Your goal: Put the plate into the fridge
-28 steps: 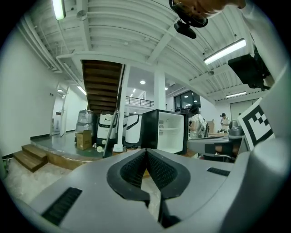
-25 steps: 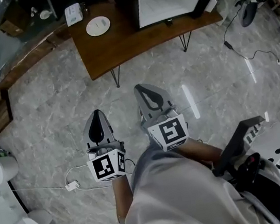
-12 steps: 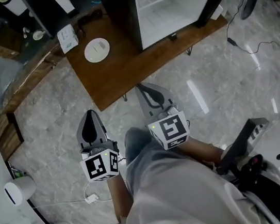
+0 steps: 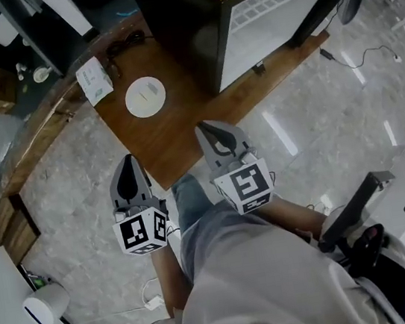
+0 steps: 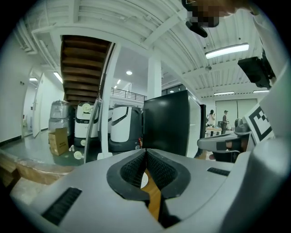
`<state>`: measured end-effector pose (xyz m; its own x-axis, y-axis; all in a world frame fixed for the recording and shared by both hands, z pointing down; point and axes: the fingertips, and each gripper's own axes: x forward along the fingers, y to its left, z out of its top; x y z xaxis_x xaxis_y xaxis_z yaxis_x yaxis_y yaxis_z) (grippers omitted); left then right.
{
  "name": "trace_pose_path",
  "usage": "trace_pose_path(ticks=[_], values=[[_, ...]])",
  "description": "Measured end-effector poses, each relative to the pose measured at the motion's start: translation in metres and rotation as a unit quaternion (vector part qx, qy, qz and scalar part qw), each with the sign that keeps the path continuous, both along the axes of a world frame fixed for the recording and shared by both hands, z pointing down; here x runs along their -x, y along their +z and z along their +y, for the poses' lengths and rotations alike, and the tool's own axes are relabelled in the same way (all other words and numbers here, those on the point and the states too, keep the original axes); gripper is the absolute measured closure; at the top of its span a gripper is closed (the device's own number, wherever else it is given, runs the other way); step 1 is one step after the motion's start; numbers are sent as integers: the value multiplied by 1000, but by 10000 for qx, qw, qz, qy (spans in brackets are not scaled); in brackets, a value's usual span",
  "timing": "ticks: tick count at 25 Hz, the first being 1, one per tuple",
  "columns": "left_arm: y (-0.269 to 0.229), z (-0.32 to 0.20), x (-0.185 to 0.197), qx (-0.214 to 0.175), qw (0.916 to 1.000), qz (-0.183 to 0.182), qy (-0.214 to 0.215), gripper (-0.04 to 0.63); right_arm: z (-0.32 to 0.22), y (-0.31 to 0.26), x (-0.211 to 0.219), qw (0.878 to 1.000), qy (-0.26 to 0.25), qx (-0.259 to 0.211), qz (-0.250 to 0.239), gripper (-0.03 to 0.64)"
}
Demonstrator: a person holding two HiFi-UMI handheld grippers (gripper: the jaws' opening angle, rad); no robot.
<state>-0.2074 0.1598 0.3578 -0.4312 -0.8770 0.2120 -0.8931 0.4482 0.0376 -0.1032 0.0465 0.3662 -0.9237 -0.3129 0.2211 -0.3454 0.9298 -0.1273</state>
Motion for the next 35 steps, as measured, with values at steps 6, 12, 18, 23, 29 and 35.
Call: trace_pose_path(ticks=[6, 12, 18, 23, 29, 35], values=[[39, -47, 132, 543, 9945, 304, 838, 577, -17, 32, 110, 9980, 250, 285, 496, 598], [94, -93, 223, 1228, 9771, 586, 1637, 575, -23, 70, 185, 9912, 544, 765, 935, 597], [177, -143, 279, 1933, 9448, 916, 2481, 575, -48, 129, 242, 9783, 1049, 1259, 1265, 597], [234, -170, 293, 2577, 9156, 1143, 2868, 575, -72, 185, 251, 9566, 1472, 2113, 1368, 597], [279, -184, 305, 3208, 8846, 1365, 3097, 574, -86, 243, 249, 9267, 1851, 2916, 1479, 597], [299, -193, 303, 3377, 8679, 1701, 3222, 574, -101, 283, 247, 8992, 1881, 3777, 1155, 504]])
